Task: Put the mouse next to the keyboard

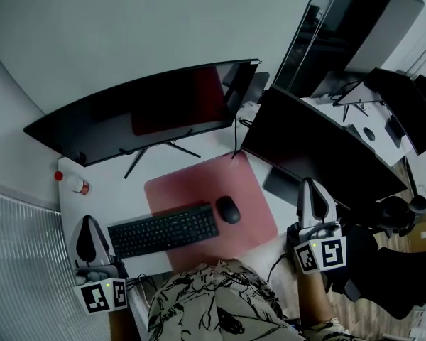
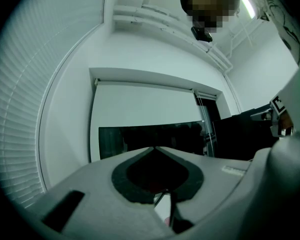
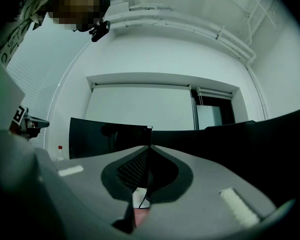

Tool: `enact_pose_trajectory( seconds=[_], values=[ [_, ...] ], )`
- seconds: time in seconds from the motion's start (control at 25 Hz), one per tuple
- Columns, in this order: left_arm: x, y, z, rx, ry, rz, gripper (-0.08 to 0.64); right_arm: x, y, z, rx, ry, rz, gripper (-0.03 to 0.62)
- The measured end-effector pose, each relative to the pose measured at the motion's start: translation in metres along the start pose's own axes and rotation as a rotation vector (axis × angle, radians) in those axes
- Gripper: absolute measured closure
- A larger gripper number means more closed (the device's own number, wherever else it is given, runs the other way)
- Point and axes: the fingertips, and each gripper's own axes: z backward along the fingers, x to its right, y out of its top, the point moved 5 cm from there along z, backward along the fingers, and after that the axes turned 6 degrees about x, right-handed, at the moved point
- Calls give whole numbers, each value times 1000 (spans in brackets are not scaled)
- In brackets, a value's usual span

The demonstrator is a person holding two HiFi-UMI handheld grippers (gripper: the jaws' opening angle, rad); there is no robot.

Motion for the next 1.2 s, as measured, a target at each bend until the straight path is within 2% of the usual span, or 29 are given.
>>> enact_pose_trajectory(
  seconds=[1.2],
  values=[
    [1,-1,-5,-10,-2,3,560,-8,-8,-9,-37,24,-5,586]
  ],
)
